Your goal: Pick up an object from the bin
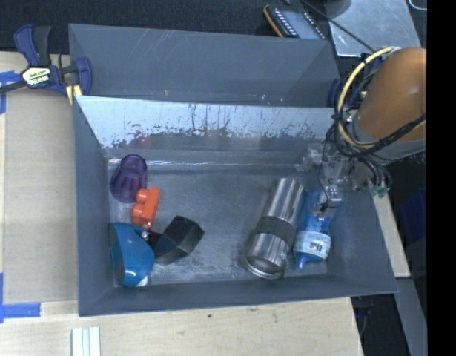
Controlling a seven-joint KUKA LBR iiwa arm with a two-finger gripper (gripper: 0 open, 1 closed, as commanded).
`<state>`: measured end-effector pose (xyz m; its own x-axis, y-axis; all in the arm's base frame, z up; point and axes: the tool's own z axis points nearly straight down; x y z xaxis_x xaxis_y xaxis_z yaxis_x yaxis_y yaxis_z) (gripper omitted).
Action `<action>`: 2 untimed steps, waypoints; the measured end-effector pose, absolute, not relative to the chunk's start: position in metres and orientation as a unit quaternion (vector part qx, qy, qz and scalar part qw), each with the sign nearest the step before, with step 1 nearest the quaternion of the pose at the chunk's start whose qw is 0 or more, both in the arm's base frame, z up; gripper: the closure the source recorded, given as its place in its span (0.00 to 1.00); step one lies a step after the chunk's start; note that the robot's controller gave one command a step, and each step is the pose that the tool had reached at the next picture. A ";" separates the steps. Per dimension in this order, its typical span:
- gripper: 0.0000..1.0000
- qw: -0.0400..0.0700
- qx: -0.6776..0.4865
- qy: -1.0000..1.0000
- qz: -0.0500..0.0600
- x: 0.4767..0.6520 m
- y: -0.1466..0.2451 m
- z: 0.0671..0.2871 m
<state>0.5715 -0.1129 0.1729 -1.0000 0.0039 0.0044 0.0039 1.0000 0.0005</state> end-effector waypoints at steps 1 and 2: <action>0.00 -0.002 0.000 -1.000 0.000 0.573 -0.112 0.178; 0.00 -0.015 0.230 -0.973 0.003 0.551 -0.078 0.095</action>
Offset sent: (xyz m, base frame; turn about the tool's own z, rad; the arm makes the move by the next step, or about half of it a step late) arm -0.0375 0.0405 -0.1029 -0.4810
